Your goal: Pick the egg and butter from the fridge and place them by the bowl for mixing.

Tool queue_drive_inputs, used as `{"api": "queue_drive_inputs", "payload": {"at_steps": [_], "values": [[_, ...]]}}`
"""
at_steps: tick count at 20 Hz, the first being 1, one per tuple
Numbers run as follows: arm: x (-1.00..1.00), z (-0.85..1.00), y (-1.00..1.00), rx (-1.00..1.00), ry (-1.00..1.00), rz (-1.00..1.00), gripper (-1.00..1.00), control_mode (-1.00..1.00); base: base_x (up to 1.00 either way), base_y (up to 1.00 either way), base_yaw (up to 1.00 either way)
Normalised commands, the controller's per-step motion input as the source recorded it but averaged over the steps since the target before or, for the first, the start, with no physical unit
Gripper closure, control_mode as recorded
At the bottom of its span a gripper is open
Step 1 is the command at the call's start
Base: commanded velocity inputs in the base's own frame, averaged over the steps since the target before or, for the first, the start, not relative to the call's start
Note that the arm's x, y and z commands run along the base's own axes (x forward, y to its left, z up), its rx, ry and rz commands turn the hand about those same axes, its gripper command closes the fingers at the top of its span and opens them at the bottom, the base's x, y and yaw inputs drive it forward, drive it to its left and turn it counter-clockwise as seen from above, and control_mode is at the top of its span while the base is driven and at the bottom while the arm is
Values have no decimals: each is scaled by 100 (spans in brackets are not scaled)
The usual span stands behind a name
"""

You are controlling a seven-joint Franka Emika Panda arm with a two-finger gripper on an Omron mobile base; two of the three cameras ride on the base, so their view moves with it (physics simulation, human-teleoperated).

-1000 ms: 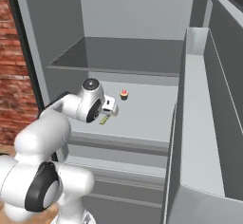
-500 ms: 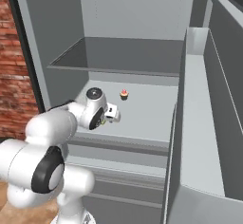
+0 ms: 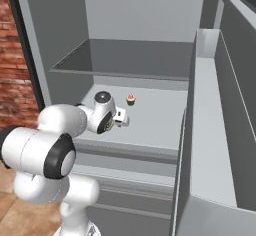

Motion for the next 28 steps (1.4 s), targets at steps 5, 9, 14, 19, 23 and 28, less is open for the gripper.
{"api": "queue_drive_inputs", "payload": {"at_steps": [5,9,14,19,23,28], "values": [[28,-11,-15,0,6,0,-100,-100,0,0,0],[2,-38,-5,0,7,0,-100,-100,0,0,0],[-3,-50,4,-1,5,0,100,-100,0,0,0],[-2,-59,2,0,1,0,100,-100,0,0,0],[-11,-57,4,0,0,0,100,-100,0,0,0],[-30,-50,8,0,0,0,100,-100,0,0,0]]}}
